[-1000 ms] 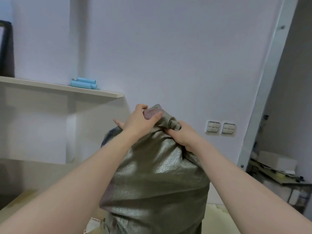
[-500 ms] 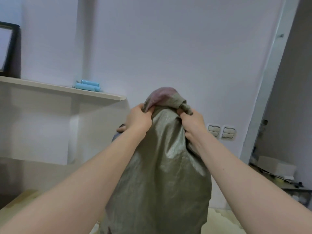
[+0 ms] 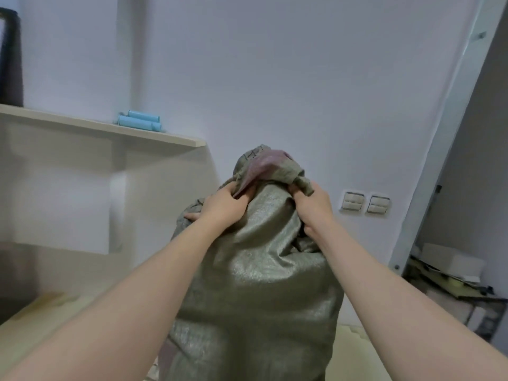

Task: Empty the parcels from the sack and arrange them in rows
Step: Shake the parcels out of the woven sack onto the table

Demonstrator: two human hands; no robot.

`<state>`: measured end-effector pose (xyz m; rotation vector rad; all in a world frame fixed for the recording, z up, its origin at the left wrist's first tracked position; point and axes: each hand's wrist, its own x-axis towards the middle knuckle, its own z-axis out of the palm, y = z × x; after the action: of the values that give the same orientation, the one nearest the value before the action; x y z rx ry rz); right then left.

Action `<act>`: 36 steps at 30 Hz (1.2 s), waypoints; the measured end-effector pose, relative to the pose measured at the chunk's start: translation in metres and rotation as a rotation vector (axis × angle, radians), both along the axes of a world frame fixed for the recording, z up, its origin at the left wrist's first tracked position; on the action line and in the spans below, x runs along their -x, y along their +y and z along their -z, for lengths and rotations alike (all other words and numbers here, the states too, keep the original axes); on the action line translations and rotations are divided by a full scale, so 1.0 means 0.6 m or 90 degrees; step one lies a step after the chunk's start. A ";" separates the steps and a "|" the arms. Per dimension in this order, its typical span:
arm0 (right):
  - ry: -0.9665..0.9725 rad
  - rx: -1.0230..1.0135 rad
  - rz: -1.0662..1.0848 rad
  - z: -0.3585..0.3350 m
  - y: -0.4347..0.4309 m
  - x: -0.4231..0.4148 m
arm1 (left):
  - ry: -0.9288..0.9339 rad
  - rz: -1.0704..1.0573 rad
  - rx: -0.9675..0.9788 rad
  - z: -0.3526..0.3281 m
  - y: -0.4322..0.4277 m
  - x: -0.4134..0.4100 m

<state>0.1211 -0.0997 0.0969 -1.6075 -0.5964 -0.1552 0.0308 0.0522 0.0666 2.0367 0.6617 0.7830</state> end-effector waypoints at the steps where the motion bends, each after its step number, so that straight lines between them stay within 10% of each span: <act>1: -0.022 0.020 0.017 0.001 0.002 0.001 | 0.000 0.002 0.005 -0.002 -0.002 0.007; 8: -0.146 0.446 0.113 -0.008 -0.015 -0.008 | -0.039 -0.059 0.038 0.009 0.007 0.032; 13: 0.182 0.151 -0.160 0.014 -0.029 -0.009 | -0.156 0.034 0.081 0.009 -0.012 0.032; 26: 0.090 -0.231 -0.144 -0.081 -0.021 0.037 | -0.200 0.168 -0.170 -0.108 -0.065 0.038; 36: 0.249 -0.081 -0.146 -0.019 -0.006 0.033 | -0.014 0.127 -0.312 -0.055 -0.063 0.063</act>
<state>0.1014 -0.1035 0.1083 -1.3857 -0.4507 0.2806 -0.0068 0.0142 0.0996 2.4827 0.2589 0.9100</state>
